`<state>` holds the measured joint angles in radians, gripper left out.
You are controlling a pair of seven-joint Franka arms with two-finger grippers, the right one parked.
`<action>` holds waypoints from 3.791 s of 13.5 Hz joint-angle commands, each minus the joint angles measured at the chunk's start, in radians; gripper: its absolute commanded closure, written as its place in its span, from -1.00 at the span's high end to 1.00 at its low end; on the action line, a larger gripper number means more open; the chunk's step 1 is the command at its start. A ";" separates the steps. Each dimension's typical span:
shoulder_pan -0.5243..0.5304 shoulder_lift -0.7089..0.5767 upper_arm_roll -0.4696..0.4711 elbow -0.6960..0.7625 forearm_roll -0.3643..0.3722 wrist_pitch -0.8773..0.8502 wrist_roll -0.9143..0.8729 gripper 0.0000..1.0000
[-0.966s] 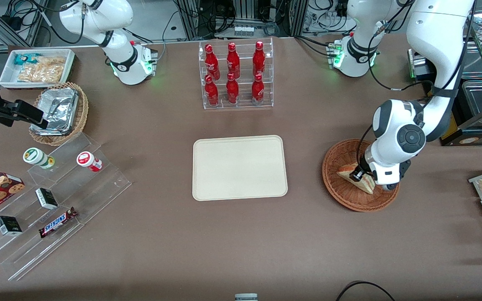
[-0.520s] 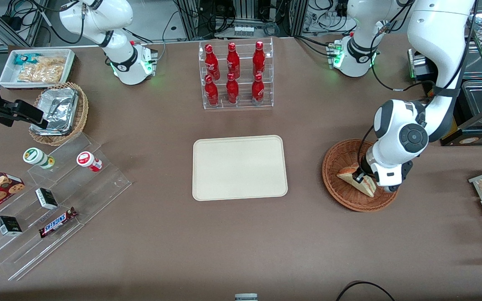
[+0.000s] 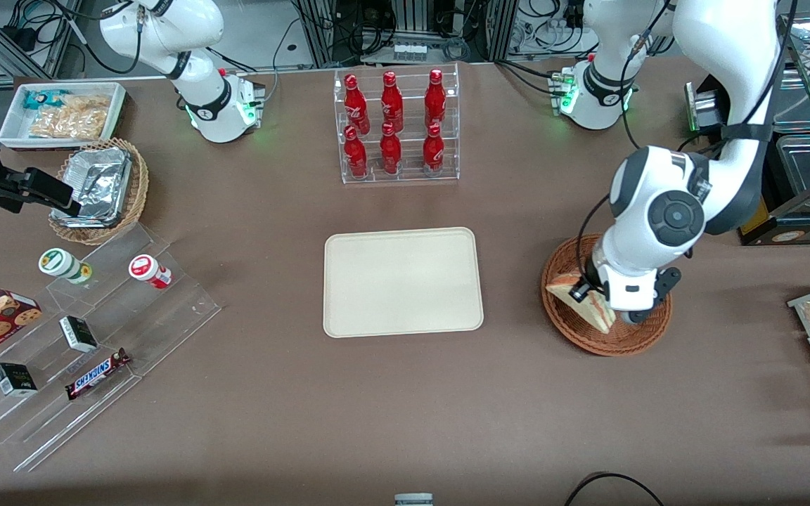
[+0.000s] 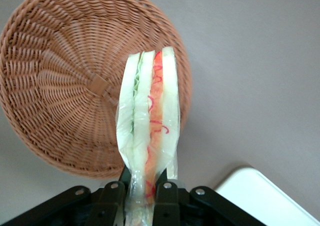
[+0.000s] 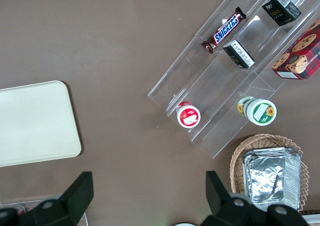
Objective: Place sandwich from basket to tray
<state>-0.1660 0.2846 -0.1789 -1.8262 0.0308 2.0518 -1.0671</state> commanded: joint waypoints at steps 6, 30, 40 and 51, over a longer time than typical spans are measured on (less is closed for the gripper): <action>-0.265 0.076 0.009 0.151 0.003 -0.053 -0.005 -0.80; -0.569 0.495 0.012 0.413 0.116 0.088 0.036 -0.41; -0.480 0.262 0.018 0.381 0.115 -0.121 0.019 1.00; -0.058 -0.318 0.019 0.051 0.038 -0.421 0.339 1.00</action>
<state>-0.2904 0.0752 -0.1493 -1.6885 0.0854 1.6601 -0.8093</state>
